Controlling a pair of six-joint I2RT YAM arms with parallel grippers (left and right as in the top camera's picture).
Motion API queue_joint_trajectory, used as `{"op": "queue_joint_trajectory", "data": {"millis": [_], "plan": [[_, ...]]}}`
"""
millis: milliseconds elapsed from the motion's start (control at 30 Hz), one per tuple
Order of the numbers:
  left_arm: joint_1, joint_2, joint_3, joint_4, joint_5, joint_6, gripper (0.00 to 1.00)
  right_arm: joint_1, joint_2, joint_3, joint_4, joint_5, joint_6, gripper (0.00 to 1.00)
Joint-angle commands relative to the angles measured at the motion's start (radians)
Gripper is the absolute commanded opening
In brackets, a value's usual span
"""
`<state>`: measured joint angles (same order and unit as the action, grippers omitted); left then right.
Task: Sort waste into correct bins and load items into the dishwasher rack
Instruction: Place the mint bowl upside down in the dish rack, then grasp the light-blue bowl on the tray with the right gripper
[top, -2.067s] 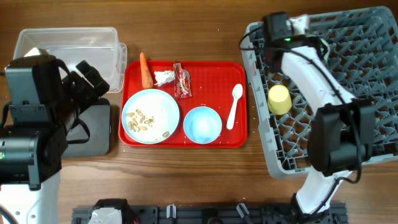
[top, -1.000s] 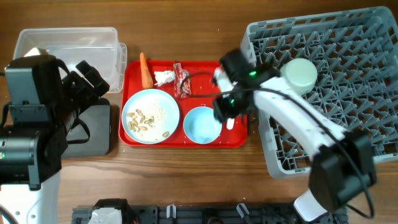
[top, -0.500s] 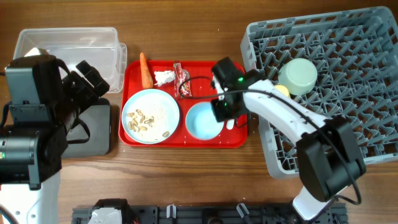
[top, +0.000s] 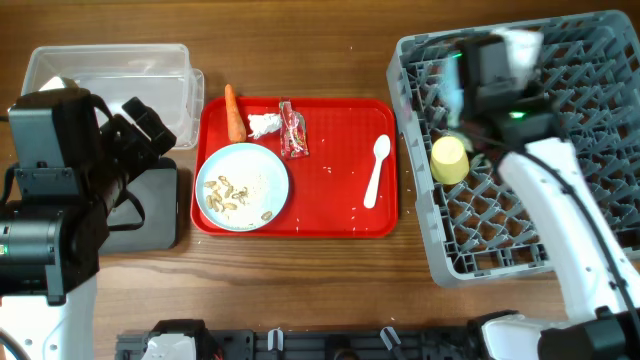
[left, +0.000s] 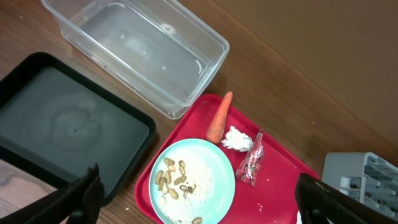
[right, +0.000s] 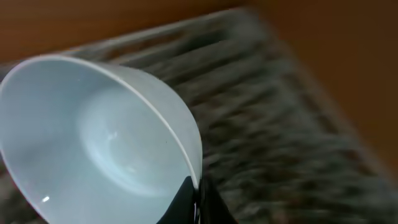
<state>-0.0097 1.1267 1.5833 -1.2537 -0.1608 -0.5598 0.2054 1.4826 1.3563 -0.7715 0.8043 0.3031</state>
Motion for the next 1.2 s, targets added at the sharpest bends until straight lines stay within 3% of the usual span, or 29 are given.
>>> {"op": "queue_joint_trajectory", "data": {"millis": [0,300,567,1167], "plan": [[0.006,0.001,0.003,0.003,-0.020,-0.010,1.00,-0.120,0.016,0.010,0.063,0.449,-0.057,0.04],[0.006,0.001,0.003,0.003,-0.020,-0.010,1.00,-0.317,0.200,0.010,0.208,0.489,-0.161,0.04],[0.006,0.001,0.003,0.003,-0.020,-0.010,1.00,-0.308,0.357,0.010,0.503,0.452,-0.502,0.04],[0.006,0.001,0.003,0.003,-0.020,-0.010,1.00,-0.259,0.475,0.010,0.500,0.406,-0.539,0.04]]}}
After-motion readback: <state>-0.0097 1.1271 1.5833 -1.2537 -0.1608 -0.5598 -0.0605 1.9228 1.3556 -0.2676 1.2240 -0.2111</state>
